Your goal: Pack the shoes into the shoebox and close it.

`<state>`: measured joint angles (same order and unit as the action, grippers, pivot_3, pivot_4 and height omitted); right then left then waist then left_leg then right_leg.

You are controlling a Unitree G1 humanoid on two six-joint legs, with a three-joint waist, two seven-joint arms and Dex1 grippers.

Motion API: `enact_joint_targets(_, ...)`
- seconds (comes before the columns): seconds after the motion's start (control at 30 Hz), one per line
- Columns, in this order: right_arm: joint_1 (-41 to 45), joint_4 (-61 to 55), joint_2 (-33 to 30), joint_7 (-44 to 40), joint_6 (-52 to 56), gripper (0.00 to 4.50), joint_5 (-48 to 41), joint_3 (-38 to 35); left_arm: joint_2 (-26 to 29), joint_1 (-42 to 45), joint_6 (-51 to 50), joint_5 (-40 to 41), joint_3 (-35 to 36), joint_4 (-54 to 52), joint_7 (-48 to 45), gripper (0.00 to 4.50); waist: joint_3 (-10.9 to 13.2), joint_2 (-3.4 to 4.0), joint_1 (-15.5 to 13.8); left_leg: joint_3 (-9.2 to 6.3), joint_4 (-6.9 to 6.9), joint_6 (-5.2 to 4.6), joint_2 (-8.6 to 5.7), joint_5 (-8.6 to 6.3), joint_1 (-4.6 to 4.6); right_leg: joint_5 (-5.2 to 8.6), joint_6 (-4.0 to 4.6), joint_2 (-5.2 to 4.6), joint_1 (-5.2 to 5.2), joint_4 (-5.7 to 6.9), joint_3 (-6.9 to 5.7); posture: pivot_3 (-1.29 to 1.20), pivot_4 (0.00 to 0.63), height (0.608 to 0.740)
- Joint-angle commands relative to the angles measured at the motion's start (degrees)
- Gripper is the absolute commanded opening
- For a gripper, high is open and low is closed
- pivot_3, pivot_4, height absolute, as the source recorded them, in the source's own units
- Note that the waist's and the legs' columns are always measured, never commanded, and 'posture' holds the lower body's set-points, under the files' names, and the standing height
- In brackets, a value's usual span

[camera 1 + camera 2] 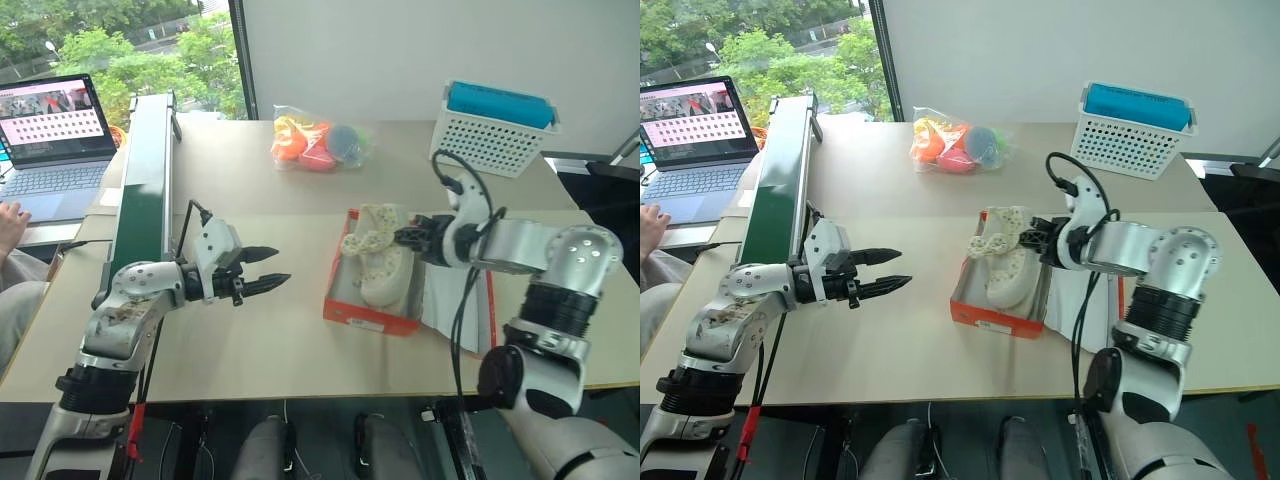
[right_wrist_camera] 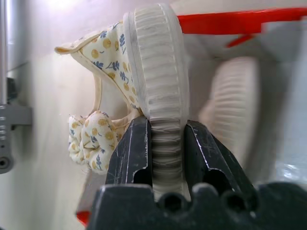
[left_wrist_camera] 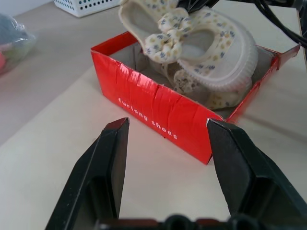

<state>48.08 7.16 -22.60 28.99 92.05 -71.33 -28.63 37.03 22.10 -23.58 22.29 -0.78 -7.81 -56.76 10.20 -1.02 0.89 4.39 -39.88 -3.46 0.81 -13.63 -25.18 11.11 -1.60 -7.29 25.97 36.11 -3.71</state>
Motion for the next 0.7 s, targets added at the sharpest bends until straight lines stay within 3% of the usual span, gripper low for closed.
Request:
enact_joint_targets(0.03, -2.0, -0.3, -1.7, 2.3, 0.5, 0.75, -5.1, 1.7, -0.1, 0.3, 1.6, -0.6, 0.3, -0.4, 0.6, 2.75, 0.0, 0.00, 0.2, 0.00, 0.00, 0.00, 0.00, 0.00, 0.00, 0.00, 0.00, 0.00, 0.00, 0.01, 0.01, 0.00, 0.150, 0.708)
enact_joint_targets(0.17, -1.3, 1.6, -0.2, 4.3, 0.5, 0.75, -4.6, 1.7, -0.4, 0.9, 1.5, -0.9, 0.2, 0.0, 0.8, 2.75, 0.0, 0.00, 0.4, 0.04, -0.01, -0.02, 0.04, 0.01, 0.01, -0.01, 0.00, 0.05, 0.01, 0.01, 0.09, 0.00, 0.150, 0.708)
enact_joint_targets(0.43, 4.5, 9.1, 8.8, 4.2, -1.9, 0.75, 7.7, 3.1, -1.1, 1.5, 1.4, -1.9, -0.3, 0.4, 1.3, 2.75, 0.0, -0.01, 0.3, 0.04, -0.02, -0.02, 0.06, 0.02, 0.01, -0.02, -0.01, 0.09, 0.01, 0.00, 0.10, 0.00, 0.150, 0.708)
enact_joint_targets(0.53, 6.7, 14.9, 10.5, 2.1, -5.2, 0.75, 13.9, 4.8, -1.3, 1.4, 1.5, -2.2, -0.6, 0.4, 1.5, 2.75, 0.0, 0.00, 0.4, 0.06, -0.02, -0.02, 0.05, 0.02, 0.01, -0.03, -0.01, 0.09, 0.02, 0.01, 0.12, 0.00, 0.150, 0.708)
enact_joint_targets(0.7, 6.2, 21.0, 8.0, -6.7, -11.0, 0.75, 24.5, 12.5, -1.6, 1.5, 1.2, -2.3, -0.7, -0.4, 1.9, 2.75, -0.1, -0.10, 0.4, 0.06, -0.06, -0.02, 0.05, 0.02, 0.03, -0.04, 0.00, 0.09, 0.00, 0.02, 0.11, 0.00, 0.150, 0.708)
